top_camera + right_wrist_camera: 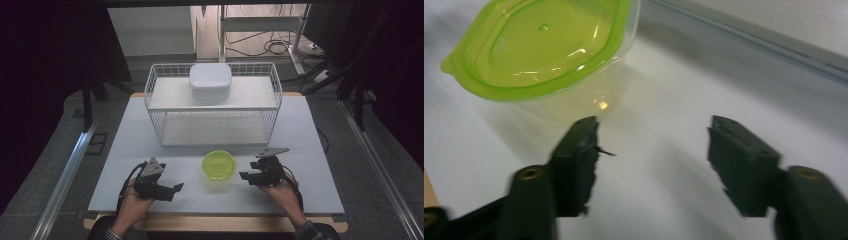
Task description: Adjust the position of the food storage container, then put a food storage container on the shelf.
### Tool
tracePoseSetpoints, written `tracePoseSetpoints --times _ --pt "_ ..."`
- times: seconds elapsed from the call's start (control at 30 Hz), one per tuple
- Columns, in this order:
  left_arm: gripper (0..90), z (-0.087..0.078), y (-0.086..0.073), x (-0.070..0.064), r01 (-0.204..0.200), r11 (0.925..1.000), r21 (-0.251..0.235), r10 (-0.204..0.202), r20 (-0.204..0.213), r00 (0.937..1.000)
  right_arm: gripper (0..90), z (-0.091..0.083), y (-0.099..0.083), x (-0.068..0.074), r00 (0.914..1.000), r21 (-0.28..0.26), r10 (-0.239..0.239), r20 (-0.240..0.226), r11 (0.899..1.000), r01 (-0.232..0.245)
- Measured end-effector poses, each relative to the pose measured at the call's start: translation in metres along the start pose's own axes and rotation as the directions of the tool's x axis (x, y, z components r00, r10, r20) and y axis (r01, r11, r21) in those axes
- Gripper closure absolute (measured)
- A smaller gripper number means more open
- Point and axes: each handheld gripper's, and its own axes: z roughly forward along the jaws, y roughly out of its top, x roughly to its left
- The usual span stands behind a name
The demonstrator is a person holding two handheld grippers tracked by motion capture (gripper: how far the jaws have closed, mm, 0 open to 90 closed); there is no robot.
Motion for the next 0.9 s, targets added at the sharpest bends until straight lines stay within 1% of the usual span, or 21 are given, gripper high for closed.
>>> tracePoseSetpoints --times 0.03,0.13,0.23,0.3,0.37,0.43,0.53,0.6,0.73,0.9 --pt "5.0 0.000 0.000 0.000 -0.001 1.0000 0.002 0.001 -0.001 1.0000 28.7 -0.001 0.000 -0.001 1.0000 -0.005 -0.001 -0.001 1.000 0.001" --pt "5.0 0.000 0.001 -0.001 -0.007 1.0000 0.002 0.007 -0.004 1.0000 21.4 -0.003 0.000 -0.003 1.0000 -0.027 -0.004 -0.004 1.000 0.004" --pt "4.9 0.000 0.001 -0.001 -0.015 0.9999 0.003 0.015 -0.006 0.9999 16.9 -0.004 0.002 -0.004 0.9998 -0.050 0.000 -0.021 0.999 -0.001" --pt "4.9 -0.001 0.001 -0.001 -0.015 0.9999 0.002 0.015 -0.007 0.9999 14.4 -0.004 0.003 -0.004 0.9997 -0.061 0.002 -0.025 0.998 -0.003" --pt "4.9 -0.002 0.001 0.000 -0.013 0.9999 0.000 0.013 -0.008 0.9999 12.7 -0.003 0.006 -0.004 0.9992 -0.059 0.012 -0.037 0.998 -0.014" --pt "4.9 -0.003 0.002 0.000 -0.015 0.9999 -0.004 0.015 -0.011 0.9998 11.1 -0.002 0.008 -0.005 0.9991 -0.055 0.018 -0.038 0.998 -0.020" --pt "4.9 -0.004 0.003 0.000 -0.013 0.9998 -0.012 0.013 -0.015 0.9998 8.1 -0.001 0.011 -0.005 0.9980 -0.048 0.028 -0.057 0.998 -0.031" --pt "4.9 -0.004 0.003 0.000 -0.016 0.9998 -0.012 0.016 -0.017 0.9997 6.7 -0.001 0.014 -0.005 0.9975 -0.046 0.031 -0.064 0.998 -0.034" --pt "4.9 -0.005 0.004 0.000 -0.014 0.9998 -0.017 0.014 -0.019 0.9997 6.2 -0.002 0.018 -0.006 0.9956 -0.038 0.058 -0.074 0.997 -0.061" --pt "4.8 -0.006 0.006 0.000 -0.021 0.9996 -0.019 0.021 -0.022 0.9996 11.7 -0.007 0.025 -0.011 0.9912 -0.043 0.095 -0.093 0.994 -0.099"
